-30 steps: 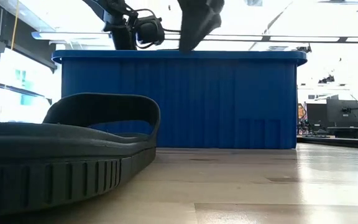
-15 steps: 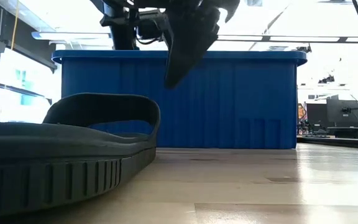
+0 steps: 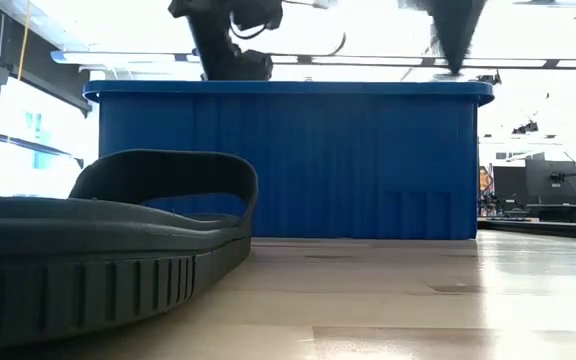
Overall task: Pick and place slides into bin
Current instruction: Put the green slide into the blue bin, then put the black slide into the blue bin
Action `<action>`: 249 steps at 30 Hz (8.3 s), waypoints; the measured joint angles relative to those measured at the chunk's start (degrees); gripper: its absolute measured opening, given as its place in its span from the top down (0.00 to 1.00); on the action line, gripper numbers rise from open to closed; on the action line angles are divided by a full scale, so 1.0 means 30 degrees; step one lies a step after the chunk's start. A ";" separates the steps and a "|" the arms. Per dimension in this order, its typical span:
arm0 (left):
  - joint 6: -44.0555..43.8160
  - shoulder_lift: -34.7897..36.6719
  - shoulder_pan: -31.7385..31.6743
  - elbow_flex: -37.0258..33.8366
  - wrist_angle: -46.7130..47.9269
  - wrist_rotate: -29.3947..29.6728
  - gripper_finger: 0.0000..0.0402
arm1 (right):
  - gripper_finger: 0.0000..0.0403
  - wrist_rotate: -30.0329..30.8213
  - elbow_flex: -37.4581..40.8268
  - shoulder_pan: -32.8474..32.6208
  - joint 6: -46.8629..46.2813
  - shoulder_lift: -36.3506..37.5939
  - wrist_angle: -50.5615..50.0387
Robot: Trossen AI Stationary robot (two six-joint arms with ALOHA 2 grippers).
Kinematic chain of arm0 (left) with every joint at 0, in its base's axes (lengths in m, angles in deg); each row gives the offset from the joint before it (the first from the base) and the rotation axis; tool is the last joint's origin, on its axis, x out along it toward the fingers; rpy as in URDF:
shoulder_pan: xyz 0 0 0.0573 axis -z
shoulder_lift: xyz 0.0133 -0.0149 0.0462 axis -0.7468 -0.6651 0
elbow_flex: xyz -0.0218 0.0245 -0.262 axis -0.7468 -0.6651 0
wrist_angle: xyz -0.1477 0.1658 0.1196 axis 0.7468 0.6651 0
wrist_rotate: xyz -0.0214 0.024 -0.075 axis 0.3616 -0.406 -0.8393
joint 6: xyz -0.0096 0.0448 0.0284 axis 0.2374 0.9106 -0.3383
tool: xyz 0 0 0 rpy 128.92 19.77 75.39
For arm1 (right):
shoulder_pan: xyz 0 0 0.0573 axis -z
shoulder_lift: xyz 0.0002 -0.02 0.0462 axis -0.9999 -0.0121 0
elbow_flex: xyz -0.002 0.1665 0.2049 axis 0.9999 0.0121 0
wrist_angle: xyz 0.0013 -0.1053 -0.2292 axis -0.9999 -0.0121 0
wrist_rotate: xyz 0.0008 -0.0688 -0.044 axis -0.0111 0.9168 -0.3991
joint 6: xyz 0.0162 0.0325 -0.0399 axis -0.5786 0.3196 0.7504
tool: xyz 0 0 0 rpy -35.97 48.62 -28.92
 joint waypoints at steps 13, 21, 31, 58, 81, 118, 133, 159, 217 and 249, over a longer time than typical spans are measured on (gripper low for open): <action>-0.5017 0.0022 0.0366 0.2988 -0.0120 -0.4798 0.23 | 0.66 -0.3198 -0.0154 -0.2420 -0.9172 -0.0252 0.0211; -0.5005 0.0022 0.0393 0.2992 -0.0275 -0.4957 0.23 | 0.66 -0.6798 -0.0136 -0.2738 -1.0265 -0.2154 0.0086; -0.4963 0.0022 0.0393 0.2992 -0.1840 -0.4964 0.23 | 0.66 -1.1317 -0.0180 -0.2811 -1.3354 -0.3746 0.0812; -0.4969 0.0022 0.0393 0.2985 -0.2709 -0.4971 0.23 | 0.66 -0.9967 -0.0151 -0.4993 -1.7603 -0.4867 0.0076; -0.4969 0.0022 0.0399 0.2978 -0.2534 -0.4971 0.23 | 0.99 -0.8217 -0.0180 -0.5210 -1.7079 -0.4644 0.0052; -0.3370 0.0044 0.0393 1.7997 0.2784 -0.1363 0.23 | 1.00 2.0474 -0.3816 -0.0808 0.1329 -0.2822 0.0082; -0.5536 0.0015 0.0386 1.8401 0.9028 -0.2684 0.23 | 1.00 2.2321 -0.3801 0.0637 0.6503 0.1085 0.0116; -0.7459 0.0015 0.0379 1.7403 0.8861 -0.4673 0.39 | 1.00 2.5334 -0.2927 0.2766 0.7494 0.2940 0.0506; -1.2897 0.0088 0.0446 1.6999 1.5362 -0.4662 0.43 | 0.65 0.7770 -0.2927 1.5933 1.6264 -0.2832 0.0481; -2.4913 0.3067 1.4578 0.4892 1.5418 -1.0546 0.43 | 0.69 0.7258 -0.2934 0.8572 1.5271 0.1948 0.0513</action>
